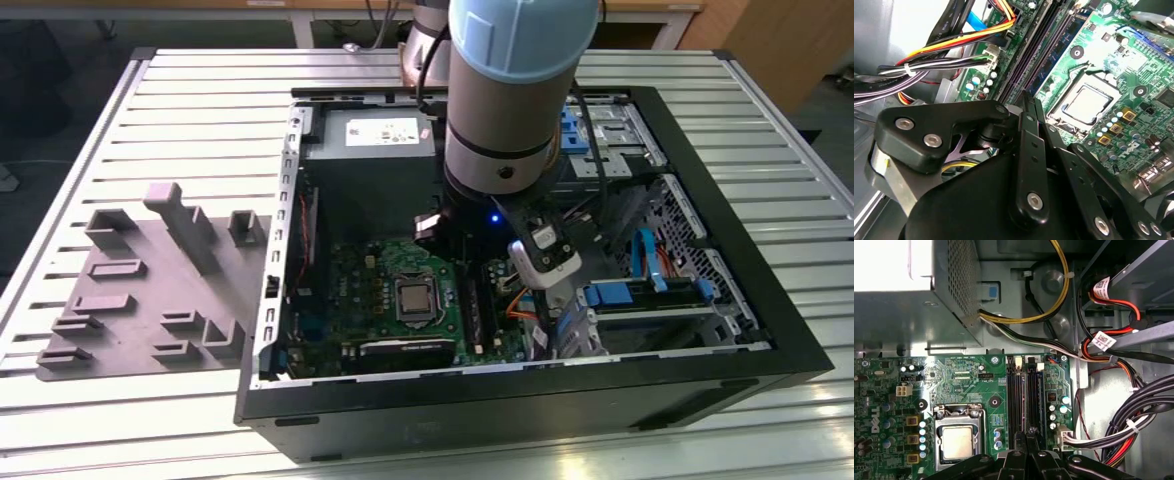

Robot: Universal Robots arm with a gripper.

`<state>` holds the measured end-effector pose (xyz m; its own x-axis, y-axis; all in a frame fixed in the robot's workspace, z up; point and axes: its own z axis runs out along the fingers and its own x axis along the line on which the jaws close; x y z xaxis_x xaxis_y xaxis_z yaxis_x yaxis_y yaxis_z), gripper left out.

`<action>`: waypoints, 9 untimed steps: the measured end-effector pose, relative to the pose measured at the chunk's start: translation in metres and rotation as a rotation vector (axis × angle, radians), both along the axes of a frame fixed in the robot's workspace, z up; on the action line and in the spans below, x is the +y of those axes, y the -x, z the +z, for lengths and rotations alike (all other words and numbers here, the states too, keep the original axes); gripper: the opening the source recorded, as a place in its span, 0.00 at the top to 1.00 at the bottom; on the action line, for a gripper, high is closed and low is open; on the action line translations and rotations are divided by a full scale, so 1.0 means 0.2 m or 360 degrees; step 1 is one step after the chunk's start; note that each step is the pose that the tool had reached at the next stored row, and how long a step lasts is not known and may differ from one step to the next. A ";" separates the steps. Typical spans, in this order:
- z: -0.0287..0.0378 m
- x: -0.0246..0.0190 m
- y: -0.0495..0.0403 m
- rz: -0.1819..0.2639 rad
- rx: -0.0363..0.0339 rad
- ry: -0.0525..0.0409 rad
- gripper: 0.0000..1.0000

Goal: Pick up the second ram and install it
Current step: 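Insert the second ram into the second slot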

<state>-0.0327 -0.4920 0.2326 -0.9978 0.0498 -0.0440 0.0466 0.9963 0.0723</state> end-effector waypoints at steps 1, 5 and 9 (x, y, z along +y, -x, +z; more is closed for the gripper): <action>-0.001 0.001 0.000 0.0000 0.0000 0.0000 0.89; -0.004 0.005 0.000 0.0003 0.0001 0.0000 0.89; -0.012 0.005 -0.001 0.0003 0.0005 0.0000 0.89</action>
<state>-0.0325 -0.4909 0.2302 -0.9980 0.0478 -0.0409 0.0448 0.9964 0.0722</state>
